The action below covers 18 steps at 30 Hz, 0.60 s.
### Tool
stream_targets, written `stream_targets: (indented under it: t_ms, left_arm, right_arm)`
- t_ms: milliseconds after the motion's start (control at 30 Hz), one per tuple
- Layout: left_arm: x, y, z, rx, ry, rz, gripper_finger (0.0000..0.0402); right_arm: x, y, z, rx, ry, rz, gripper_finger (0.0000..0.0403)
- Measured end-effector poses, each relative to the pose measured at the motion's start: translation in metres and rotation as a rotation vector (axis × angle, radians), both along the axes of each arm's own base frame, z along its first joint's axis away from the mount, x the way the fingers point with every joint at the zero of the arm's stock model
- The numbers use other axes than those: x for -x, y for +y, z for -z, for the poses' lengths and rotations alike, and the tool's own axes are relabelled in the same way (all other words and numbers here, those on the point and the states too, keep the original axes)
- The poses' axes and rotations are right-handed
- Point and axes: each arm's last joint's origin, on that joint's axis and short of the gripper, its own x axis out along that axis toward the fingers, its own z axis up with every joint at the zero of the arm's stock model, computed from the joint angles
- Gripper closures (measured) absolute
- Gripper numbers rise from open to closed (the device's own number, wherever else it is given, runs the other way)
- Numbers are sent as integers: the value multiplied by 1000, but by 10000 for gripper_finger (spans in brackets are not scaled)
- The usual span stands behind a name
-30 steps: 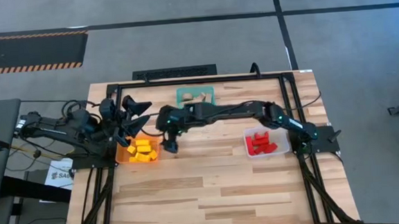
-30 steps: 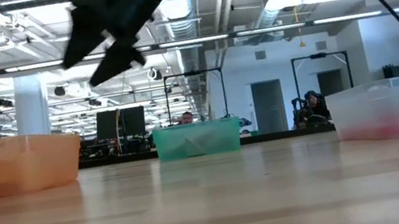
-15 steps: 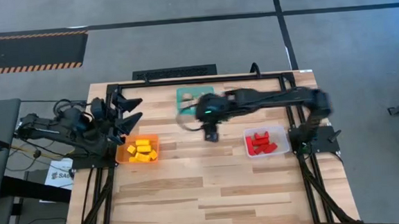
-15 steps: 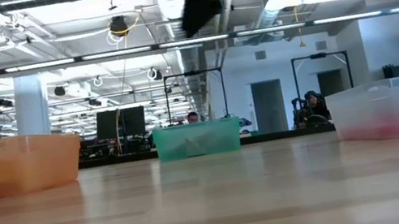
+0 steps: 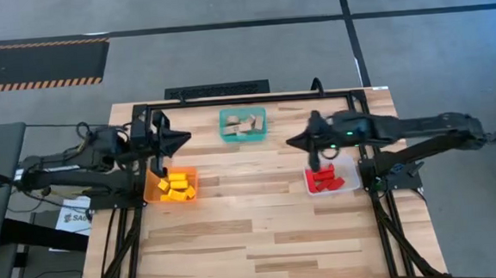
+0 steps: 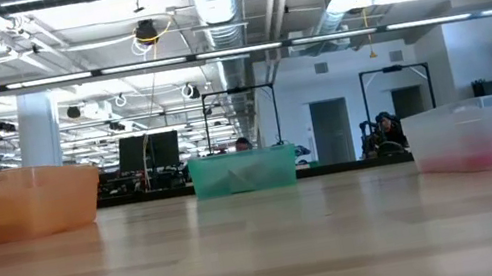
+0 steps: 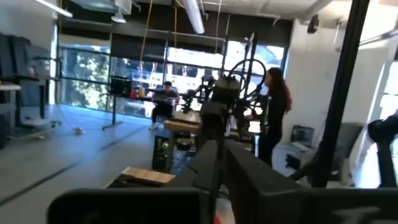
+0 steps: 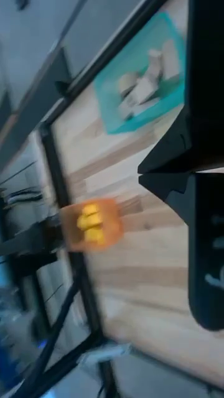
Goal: Sort & place blocks by color
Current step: Return to Home Position
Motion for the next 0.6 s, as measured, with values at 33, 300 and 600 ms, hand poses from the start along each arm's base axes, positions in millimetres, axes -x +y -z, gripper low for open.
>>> stream_targets:
  t_ms: [33, 300, 600]
  left_arm:
    - [4, 2, 0, 13, 0, 9, 390]
    - [38, 7, 18, 122, 192, -142, 401]
    - [27, 7, 77, 152, 186, -96, 401]
  right_arm:
    - [7, 1, -5, 1, -31, -6, 391]
    - [63, 5, -6, 14, -157, -13, 396]
    - [99, -3, 55, -54, -355, 78, 400]
